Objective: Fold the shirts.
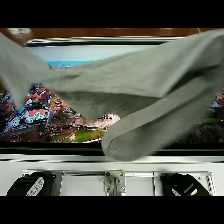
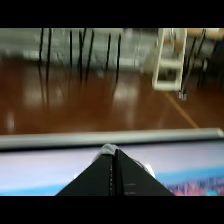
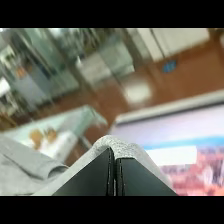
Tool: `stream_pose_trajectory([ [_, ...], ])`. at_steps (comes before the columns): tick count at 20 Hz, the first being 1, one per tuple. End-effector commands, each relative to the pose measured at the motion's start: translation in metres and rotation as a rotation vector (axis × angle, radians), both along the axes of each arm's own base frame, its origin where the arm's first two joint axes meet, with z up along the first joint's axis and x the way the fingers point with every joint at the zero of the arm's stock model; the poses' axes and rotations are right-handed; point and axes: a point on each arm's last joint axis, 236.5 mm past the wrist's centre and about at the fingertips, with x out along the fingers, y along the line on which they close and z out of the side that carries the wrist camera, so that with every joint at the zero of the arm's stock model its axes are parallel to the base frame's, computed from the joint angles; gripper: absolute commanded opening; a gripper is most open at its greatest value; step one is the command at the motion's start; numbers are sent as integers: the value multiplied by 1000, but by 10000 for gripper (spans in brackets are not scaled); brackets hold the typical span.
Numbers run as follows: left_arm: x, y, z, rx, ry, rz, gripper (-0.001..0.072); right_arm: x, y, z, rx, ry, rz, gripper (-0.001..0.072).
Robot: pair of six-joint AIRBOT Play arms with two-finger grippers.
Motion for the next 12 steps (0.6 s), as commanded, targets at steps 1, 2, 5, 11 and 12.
stream_pose_trajectory([
  [1, -116, 7, 99, -52, -343, 71, 28, -63, -48, 50, 73, -34, -16, 49],
  [2, -133, 3, 102, -47, -366, 69, 28, -70, -42, 47, 72, -13, 22, 49],
  [5, -163, 3, 92, 12, -360, 110, 28, -74, -26, 12, 1, 118, 82, 49],
  [11, -108, 38, 4, 137, -8, 253, 29, -49, -40, -118, -366, 604, -38, 50],
  [12, -90, 43, -15, 139, 50, 254, 29, -38, -35, -135, -431, 655, -39, 50],
])
